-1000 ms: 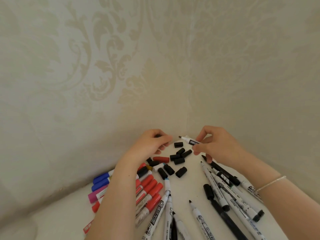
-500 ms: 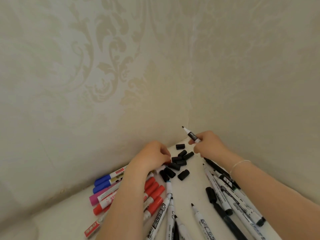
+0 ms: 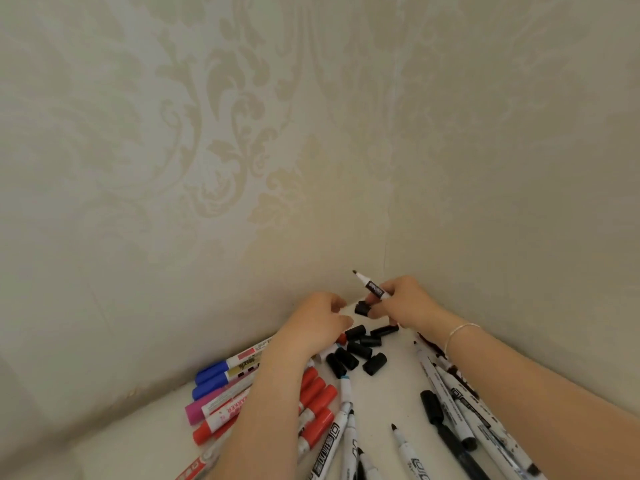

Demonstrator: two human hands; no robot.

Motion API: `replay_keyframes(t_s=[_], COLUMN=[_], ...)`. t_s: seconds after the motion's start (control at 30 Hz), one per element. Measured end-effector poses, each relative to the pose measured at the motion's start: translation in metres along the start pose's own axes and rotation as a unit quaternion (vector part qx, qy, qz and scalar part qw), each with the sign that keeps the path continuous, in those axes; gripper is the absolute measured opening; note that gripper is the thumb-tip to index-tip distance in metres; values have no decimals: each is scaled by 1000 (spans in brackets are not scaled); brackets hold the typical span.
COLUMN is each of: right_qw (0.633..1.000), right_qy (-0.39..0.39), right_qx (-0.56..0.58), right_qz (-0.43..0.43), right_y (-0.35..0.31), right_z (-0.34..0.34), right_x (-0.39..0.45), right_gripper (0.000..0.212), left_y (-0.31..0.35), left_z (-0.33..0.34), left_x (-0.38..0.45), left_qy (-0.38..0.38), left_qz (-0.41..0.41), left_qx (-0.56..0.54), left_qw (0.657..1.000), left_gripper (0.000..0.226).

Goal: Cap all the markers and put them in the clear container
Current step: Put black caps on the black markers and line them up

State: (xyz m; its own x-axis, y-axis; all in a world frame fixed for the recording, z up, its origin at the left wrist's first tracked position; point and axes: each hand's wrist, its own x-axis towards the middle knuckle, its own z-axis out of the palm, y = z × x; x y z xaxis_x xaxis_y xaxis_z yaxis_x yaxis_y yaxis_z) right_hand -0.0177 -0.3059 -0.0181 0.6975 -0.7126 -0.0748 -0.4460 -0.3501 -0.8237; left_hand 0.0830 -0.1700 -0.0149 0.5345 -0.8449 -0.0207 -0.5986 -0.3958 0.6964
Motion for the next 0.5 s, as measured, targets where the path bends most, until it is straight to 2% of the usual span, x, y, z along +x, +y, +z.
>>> replay_keyframes(t_s=[0.07,0.2,0.3,0.37,0.43,0.5], right_qw=[998,988,980,984,987,988], right_qy=[-4,-30,-39,-47,-71,-90], right_qx=[63,142,190,166,140,119], right_qz=[-25,-45,-43,-38,-39,-45], right_y=[-9,-23,-27,-29,-31,-33], right_z=[-6,-8,-8,-9,-10,-9], right_x=[-9,-26,-34,-38,-42,-45], right_gripper=[22,28,24,24,24,24], left_y=[1,7,9,7,4,5], left_z=[1,-2,-9,-15,-19,-20], left_x=[2,4,2,1,1,0], left_qy=[3,49,106,130,138,134], left_qz=[16,11,-24,-41,-44,-39], left_qx=[-56,-218,-361,-442,-498,-522], left_qw=[998,975,926,887,855,841], left_gripper=[42,26,12,12,14,16])
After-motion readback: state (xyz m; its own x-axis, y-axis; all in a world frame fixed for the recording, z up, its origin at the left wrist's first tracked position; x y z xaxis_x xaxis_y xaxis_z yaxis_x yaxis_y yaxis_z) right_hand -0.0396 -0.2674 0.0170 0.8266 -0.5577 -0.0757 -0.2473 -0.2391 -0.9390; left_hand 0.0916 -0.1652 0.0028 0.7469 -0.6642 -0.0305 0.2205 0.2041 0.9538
